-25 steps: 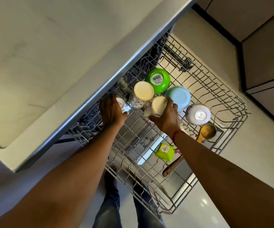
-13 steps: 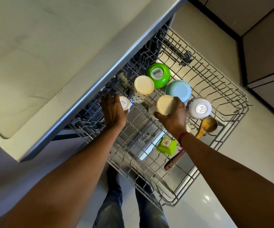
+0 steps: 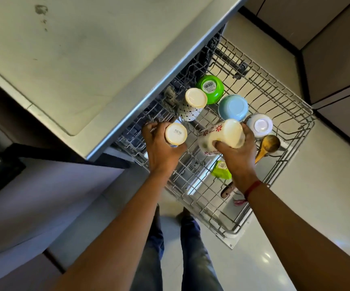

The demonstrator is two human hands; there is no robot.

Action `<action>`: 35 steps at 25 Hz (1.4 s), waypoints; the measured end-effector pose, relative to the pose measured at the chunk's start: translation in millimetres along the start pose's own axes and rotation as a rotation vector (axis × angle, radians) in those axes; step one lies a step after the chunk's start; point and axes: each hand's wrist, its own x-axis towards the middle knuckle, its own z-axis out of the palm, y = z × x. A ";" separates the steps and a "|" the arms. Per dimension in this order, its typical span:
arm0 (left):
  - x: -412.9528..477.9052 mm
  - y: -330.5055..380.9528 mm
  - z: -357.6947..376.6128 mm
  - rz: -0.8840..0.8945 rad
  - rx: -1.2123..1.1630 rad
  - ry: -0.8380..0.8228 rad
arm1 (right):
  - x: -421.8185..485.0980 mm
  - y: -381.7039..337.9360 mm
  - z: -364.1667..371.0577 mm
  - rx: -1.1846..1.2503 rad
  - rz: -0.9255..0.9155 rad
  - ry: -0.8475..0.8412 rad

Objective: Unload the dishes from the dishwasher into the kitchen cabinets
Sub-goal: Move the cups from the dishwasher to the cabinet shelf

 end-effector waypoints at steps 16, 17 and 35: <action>-146.6 57.1 -158.4 0.126 -0.232 0.115 | -161.9 -66.4 -34.3 0.523 0.019 -0.114; -154.3 64.6 -172.8 0.141 -0.223 0.156 | -174.2 -75.4 -37.2 0.549 0.007 -0.153; -207.9 201.0 -502.9 0.460 -0.113 0.889 | -376.9 -326.7 7.9 0.587 -0.508 -0.726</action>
